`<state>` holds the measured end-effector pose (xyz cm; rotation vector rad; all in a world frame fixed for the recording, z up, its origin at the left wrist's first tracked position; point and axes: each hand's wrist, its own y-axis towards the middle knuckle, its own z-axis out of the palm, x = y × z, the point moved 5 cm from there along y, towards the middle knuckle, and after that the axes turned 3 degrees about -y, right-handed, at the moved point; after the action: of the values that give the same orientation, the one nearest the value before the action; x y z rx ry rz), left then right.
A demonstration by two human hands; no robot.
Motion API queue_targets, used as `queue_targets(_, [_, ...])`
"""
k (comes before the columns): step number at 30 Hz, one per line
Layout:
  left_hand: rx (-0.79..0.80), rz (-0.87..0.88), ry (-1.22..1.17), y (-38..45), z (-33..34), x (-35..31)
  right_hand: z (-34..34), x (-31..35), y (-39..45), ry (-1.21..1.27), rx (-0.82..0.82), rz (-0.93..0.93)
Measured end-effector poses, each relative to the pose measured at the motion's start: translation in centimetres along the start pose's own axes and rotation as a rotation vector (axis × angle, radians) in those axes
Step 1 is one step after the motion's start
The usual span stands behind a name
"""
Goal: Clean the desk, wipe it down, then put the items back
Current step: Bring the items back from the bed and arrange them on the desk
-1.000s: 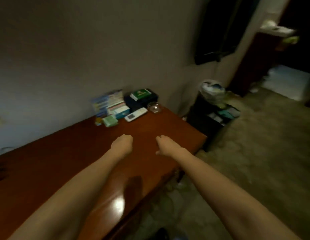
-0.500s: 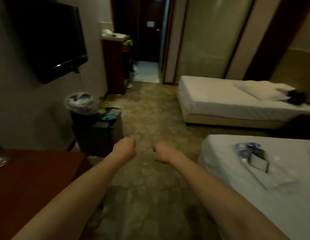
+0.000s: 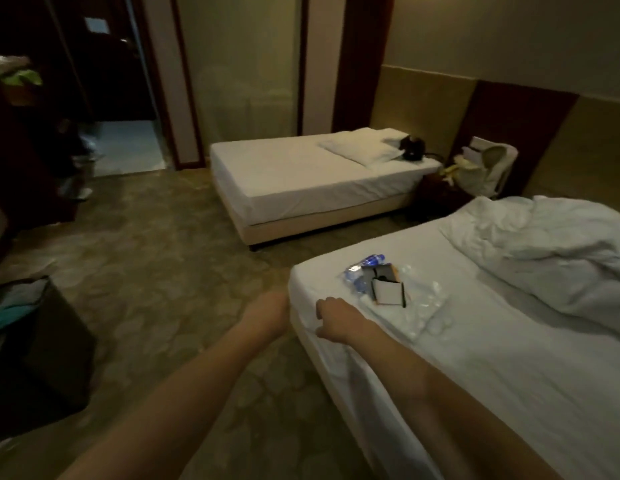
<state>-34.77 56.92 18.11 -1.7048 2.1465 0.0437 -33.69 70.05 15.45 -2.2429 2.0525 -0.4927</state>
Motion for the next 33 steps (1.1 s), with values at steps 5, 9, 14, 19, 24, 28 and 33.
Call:
queue_targets(5, [0.072, 0.086, 0.067, 10.8, 0.6, -1.0, 0.6, -4.2, 5.9, 0.041, 0.016, 0.068])
queue_targets(9, [0.071, 0.190, 0.135, 19.4, -0.3, -2.6, -0.6, -9.4, 9.6, 0.095, 0.029, 0.239])
queue_targets(14, [0.144, 0.296, 0.170, 26.9, 1.9, -6.5, -0.4, -16.7, 11.4, 0.200, 0.053, 0.460])
queue_targets(19, [0.230, 0.412, 0.183, 33.7, 6.8, -11.8, 1.2, -24.0, 13.8, 0.285, 0.079, 0.622])
queue_targets(24, [0.282, 0.461, 0.240, 39.7, 10.4, -16.2, 3.5, -30.1, 17.3, 0.397, 0.092, 0.709])
queue_targets(28, [0.382, 0.395, 0.228, 46.5, 12.3, -18.9, 4.0, -35.3, 21.2, 0.512, 0.113, 0.762])
queue_targets(33, [0.444, 0.374, 0.184, 52.7, 13.7, -20.9, 3.9, -40.0, 25.4, 0.665, 0.062, 0.890])
